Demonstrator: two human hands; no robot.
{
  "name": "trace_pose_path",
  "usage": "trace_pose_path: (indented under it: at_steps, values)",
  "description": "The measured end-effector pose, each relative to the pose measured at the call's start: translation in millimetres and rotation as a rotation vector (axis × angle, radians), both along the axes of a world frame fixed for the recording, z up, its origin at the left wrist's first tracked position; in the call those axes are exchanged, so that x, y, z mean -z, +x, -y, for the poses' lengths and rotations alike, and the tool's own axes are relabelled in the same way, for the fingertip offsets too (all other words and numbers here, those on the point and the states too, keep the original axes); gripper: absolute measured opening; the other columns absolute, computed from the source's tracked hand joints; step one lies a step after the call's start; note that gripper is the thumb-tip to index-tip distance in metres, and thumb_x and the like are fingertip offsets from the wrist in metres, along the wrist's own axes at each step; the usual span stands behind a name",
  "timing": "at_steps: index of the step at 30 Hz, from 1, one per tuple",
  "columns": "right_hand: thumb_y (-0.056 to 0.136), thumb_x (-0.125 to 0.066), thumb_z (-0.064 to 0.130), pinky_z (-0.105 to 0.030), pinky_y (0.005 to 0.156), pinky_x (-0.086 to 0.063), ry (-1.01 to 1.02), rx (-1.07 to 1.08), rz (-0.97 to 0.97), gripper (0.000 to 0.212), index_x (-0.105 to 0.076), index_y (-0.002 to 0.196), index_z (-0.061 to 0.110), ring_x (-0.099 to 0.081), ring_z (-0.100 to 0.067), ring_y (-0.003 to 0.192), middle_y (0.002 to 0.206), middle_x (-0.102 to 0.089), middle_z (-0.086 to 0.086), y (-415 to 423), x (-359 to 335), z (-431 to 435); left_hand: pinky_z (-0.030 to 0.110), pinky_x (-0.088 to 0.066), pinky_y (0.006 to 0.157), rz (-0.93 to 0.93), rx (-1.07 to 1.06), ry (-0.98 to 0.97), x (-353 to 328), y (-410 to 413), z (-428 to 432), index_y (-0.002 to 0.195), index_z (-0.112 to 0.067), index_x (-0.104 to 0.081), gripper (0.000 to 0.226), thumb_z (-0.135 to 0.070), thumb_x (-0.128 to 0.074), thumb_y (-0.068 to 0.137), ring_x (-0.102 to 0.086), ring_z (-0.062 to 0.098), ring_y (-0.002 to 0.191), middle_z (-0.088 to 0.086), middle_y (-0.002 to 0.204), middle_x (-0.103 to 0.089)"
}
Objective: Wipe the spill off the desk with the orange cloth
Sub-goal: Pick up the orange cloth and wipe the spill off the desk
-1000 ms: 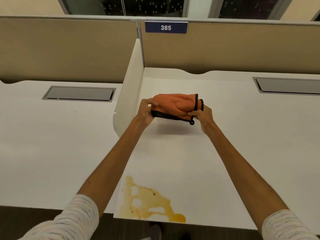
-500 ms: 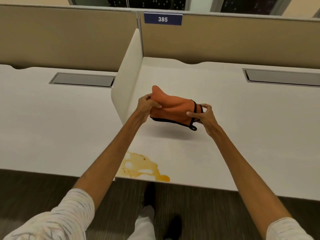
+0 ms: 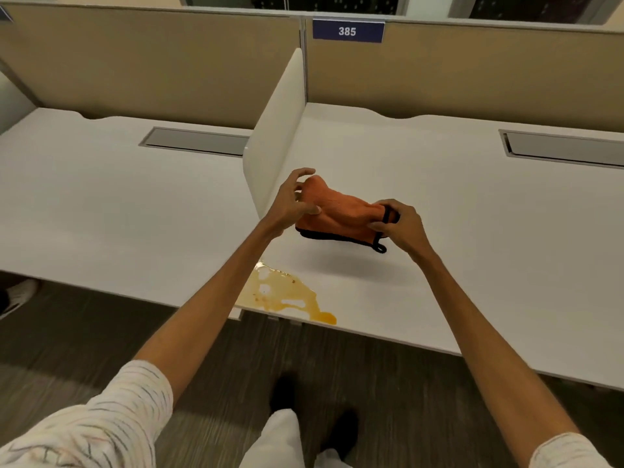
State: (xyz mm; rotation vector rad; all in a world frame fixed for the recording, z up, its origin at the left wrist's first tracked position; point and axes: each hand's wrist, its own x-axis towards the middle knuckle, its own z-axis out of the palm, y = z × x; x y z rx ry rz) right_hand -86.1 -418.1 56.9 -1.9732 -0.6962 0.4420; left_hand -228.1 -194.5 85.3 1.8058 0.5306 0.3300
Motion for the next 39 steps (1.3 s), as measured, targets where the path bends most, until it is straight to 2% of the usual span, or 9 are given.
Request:
trace_pose_path:
  at_steps: [4,6,10,14,18,23,28,31,39]
  values:
    - [0.075,-0.075,0.009,-0.041,0.096,-0.053,-0.017,0.121,0.14,0.043,-0.068,0.114,0.024,-0.054,-0.016,0.104,0.126,-0.046,-0.003,-12,10,-9,0.027,-0.049,0.091,-0.127,0.192,0.28,10,-6,-15,0.14,-0.029,-0.044,0.084,-0.012,-0.085,0.069,-0.045,0.024,0.12,0.007,0.138,-0.043]
    - [0.071,-0.076,0.014,-0.044,0.094,-0.052,-0.002,0.168,0.259,0.036,-0.07,0.105,0.025,-0.05,-0.016,0.11,0.132,-0.037,-0.002,-17,14,-14,0.022,-0.043,0.088,-0.201,0.249,0.429,12,-3,-18,0.136,-0.028,-0.048,0.078,-0.009,-0.083,0.068,-0.044,0.024,0.112,0.012,0.121,-0.044]
    - [0.063,-0.076,0.006,-0.037,0.095,-0.038,0.049,0.204,0.567,0.034,-0.07,0.095,0.017,-0.053,-0.023,0.115,0.127,-0.052,-0.008,-31,24,-20,0.025,-0.047,0.088,-0.152,0.099,0.577,24,-7,-22,0.126,-0.023,-0.061,0.054,0.0,-0.069,0.078,-0.045,0.023,0.098,0.01,0.109,-0.039]
    - [0.061,-0.077,0.004,-0.034,0.095,-0.03,-0.047,0.094,0.625,0.034,-0.066,0.091,0.015,-0.053,-0.025,0.114,0.116,-0.061,-0.007,-51,49,-13,0.033,-0.049,0.089,-0.162,0.108,0.721,53,-17,-28,0.112,-0.014,-0.069,0.037,0.0,-0.069,0.078,-0.043,0.027,0.121,0.014,0.134,-0.039]
    - [0.069,-0.071,0.017,-0.043,0.099,-0.025,-0.335,-0.15,0.515,0.027,-0.061,0.094,0.015,-0.054,-0.031,0.116,0.111,-0.061,-0.005,-74,78,-3,0.044,-0.053,0.091,-0.223,0.151,0.652,94,-39,-17,0.112,-0.013,-0.07,0.033,-0.001,-0.071,0.082,-0.05,0.029,0.122,0.013,0.141,-0.039]
    - [0.085,-0.052,0.068,-0.045,0.106,-0.022,-0.476,-0.236,0.494,0.044,-0.06,0.089,0.024,-0.052,-0.016,0.109,0.109,-0.061,0.002,-81,74,-9,0.039,-0.052,0.095,-0.188,0.174,0.575,112,-56,-20,0.117,-0.019,-0.069,0.035,-0.006,-0.072,0.085,-0.054,0.026,0.118,0.011,0.143,-0.038]
    - [0.086,-0.042,0.069,-0.047,0.105,-0.026,-0.453,-0.24,0.566,0.062,-0.06,0.121,0.022,-0.054,-0.026,0.118,0.127,-0.059,-0.007,-80,68,-49,0.037,-0.036,0.108,-0.167,0.295,0.599,114,-70,-32,0.133,-0.029,-0.059,0.047,-0.028,-0.066,0.087,-0.03,0.026,0.141,0.009,0.148,-0.035]
    - [0.086,-0.042,0.073,-0.05,0.108,-0.026,-0.491,-0.359,0.513,0.069,-0.038,0.145,0.036,-0.045,-0.029,0.133,0.149,-0.043,-0.01,-87,82,-67,0.036,-0.028,0.114,-0.18,0.284,0.496,114,-79,-37,0.142,-0.034,-0.049,0.049,-0.034,-0.056,0.094,-0.026,0.021,0.143,0.004,0.151,-0.032]
    - [0.089,-0.027,0.078,-0.055,0.112,-0.027,-0.567,-0.276,0.525,0.073,-0.021,0.153,0.043,-0.029,-0.031,0.147,0.161,-0.03,-0.007,-90,98,-78,0.042,-0.033,0.114,-0.232,-0.02,0.522,122,-99,-85,0.141,-0.017,-0.049,0.041,-0.032,-0.04,0.105,-0.034,0.024,0.141,0.009,0.149,-0.042]
